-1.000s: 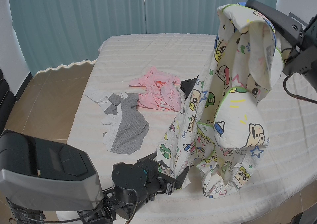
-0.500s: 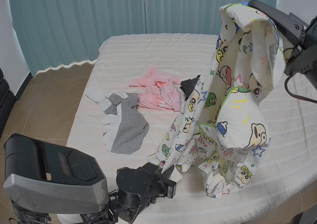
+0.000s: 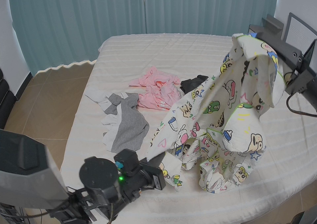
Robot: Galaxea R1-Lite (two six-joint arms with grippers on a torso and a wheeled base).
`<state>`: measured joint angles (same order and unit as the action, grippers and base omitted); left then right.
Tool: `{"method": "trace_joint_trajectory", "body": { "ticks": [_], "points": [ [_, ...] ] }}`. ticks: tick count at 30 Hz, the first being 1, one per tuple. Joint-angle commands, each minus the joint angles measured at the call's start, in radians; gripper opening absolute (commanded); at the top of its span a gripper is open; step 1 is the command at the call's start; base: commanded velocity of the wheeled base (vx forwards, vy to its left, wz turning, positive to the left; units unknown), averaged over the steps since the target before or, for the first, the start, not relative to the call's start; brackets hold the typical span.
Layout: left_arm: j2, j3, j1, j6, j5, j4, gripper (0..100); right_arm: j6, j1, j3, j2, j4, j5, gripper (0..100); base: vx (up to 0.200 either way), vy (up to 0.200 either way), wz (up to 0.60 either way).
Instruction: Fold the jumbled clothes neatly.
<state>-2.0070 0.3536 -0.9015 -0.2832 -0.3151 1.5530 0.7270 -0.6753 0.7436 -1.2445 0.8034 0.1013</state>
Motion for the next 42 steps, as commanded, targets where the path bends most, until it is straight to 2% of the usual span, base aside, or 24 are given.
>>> {"method": "trace_joint_trajectory", "body": {
  "ticks": [1, 2, 5, 9, 12, 13, 15, 19, 22, 27, 32, 42],
  "points": [
    [0.237, -0.042, 0.055, 0.056, -0.042, 0.002, 0, -0.017, 0.125, -0.15, 0.057, 0.0, -0.005, 0, 0.0, 0.0, 0.0],
    [0.238, -0.042, 0.056, 0.061, -0.045, 0.002, 0, -0.018, 0.128, -0.155, 0.059, 0.0, -0.005, 0, 0.0, 0.0, 0.0],
    [0.3, -0.068, 0.081, 0.153, -0.094, 0.004, 0, -0.041, 0.18, -0.253, 0.126, 0.016, -0.011, 0, 0.0, 0.0, 0.0],
    [0.372, -0.058, 0.078, 0.176, -0.098, 0.004, 0, -0.047, 0.175, -0.323, 0.178, 0.022, -0.009, 0, 0.0, 0.0, 0.0],
    [0.435, -0.059, 0.072, 0.202, -0.101, 0.004, 0, -0.126, 0.131, -0.362, 0.201, 0.026, -0.009, 0, 0.0, 0.0, 0.0],
    [0.435, -0.059, 0.072, 0.202, -0.101, 0.004, 0, -0.126, 0.131, -0.362, 0.201, 0.026, -0.009, 0, 0.0, 0.0, 0.0],
    [0.502, -0.053, 0.058, 0.205, -0.101, 0.006, 0, -0.159, 0.094, -0.394, 0.215, 0.091, -0.008, 0, 0.0, 0.0, 0.0],
    [0.579, -0.053, 0.032, 0.206, -0.099, 0.006, 0, -0.182, 0.091, -0.417, 0.223, 0.23, -0.009, 0, 0.0, 0.0, 0.0],
    [0.619, -0.053, 0.015, 0.23, -0.094, 0.006, 0, -0.198, 0.091, -0.421, 0.261, 0.284, -0.008, 0, 0.0, 0.0, 0.0],
    [0.628, -0.054, 0.009, 0.257, -0.094, 0.006, 0, -0.196, 0.088, -0.425, 0.313, 0.284, 0.002, 0, 0.0, 0.0, 0.0],
    [0.642, -0.061, 0.009, 0.26, -0.094, 0.006, 0, -0.19, 0.082, -0.481, 0.301, 0.286, 0.041, 0, 0.0, 0.0, 0.0],
    [0.648, -0.111, 0.01, 0.274, -0.096, 0.006, 0, -0.182, 0.086, -0.491, 0.293, 0.284, 0.043, 0, 0.0, 0.0, 0.0]
  ]
}}
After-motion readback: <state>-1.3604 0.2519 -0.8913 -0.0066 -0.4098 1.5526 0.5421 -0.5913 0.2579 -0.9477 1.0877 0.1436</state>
